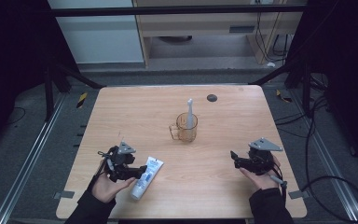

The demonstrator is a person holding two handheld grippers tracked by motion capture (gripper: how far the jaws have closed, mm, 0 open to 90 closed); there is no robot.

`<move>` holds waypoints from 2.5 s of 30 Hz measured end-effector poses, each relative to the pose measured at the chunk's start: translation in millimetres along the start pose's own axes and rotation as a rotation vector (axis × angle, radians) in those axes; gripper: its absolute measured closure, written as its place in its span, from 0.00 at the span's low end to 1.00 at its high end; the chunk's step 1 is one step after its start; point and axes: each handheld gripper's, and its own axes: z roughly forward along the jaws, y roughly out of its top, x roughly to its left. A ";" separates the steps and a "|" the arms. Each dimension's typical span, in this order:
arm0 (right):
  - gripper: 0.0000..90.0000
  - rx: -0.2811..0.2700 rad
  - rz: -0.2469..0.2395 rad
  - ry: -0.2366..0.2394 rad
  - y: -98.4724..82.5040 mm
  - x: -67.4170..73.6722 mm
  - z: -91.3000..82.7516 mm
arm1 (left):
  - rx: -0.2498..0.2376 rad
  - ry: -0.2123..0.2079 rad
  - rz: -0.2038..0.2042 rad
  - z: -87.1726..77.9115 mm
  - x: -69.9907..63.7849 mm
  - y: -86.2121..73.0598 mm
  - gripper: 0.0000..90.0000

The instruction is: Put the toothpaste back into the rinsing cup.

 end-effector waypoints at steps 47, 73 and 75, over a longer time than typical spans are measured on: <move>0.23 0.070 -0.048 0.011 -5.9 5.9 10.9 | 0.264 -0.002 -0.027 58.1 -13.0 3.8 0.42; 0.23 0.073 -0.046 0.006 -5.4 5.7 10.9 | 0.305 0.012 -0.100 62.3 -11.9 3.9 0.49; 0.23 0.069 -0.051 0.005 -5.1 4.9 10.6 | 0.303 0.011 -0.108 62.1 -12.0 3.9 0.52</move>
